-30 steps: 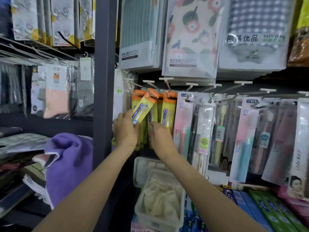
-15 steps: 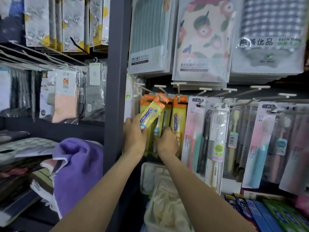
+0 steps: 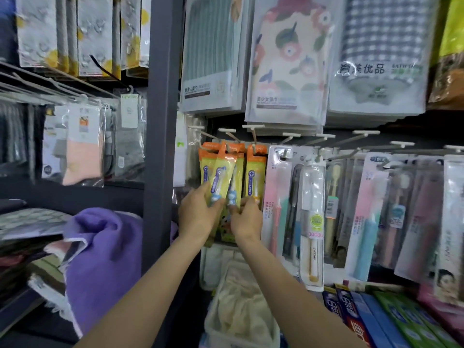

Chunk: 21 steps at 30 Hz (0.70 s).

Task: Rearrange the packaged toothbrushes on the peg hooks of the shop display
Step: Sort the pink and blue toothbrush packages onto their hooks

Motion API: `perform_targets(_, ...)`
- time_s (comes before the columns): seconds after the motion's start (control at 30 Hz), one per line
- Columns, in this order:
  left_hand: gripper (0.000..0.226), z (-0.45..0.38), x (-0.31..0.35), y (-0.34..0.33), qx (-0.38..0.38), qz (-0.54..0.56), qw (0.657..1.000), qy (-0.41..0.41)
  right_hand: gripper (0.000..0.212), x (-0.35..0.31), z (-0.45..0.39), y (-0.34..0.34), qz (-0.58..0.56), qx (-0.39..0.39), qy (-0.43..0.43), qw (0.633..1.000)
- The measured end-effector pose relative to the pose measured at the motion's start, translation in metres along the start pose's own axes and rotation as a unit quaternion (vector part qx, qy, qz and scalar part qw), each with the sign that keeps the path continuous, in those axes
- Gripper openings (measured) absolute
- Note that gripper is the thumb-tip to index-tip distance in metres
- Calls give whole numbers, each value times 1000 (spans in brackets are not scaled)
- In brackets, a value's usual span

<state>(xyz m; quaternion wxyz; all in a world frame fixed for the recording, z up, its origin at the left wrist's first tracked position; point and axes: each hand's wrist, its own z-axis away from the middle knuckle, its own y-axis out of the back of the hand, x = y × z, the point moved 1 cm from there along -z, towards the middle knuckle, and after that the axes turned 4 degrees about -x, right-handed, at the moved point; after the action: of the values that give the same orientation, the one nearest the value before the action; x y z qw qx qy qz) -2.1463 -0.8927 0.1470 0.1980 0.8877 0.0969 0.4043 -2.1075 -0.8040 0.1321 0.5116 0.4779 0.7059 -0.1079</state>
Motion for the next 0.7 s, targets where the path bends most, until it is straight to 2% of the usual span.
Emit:
perform_targets(0.17, 60, 6, 5, -10, -14, 20, 1000, 9, 7, 6, 4, 19, 33, -30, 22, 999)
perform_targets(0.27, 61, 10, 14, -13, -4, 31, 999, 12, 16, 1, 8, 34, 69, -52, 38, 996)
perform_targets(0.47, 32, 17, 26, -23, 23, -15, 1000, -1, 44, -17, 11, 52, 155, -24, 133, 979)
perform_targets(0.57, 41, 19, 20, -29, 18, -24, 999, -15, 49, -18, 12, 55, 211, -22, 194, 958)
perform_targets(0.7, 48, 27, 2, -30, 25, -8, 999, -38, 61, -16, 15, 59, 334, -7, 276, 901)
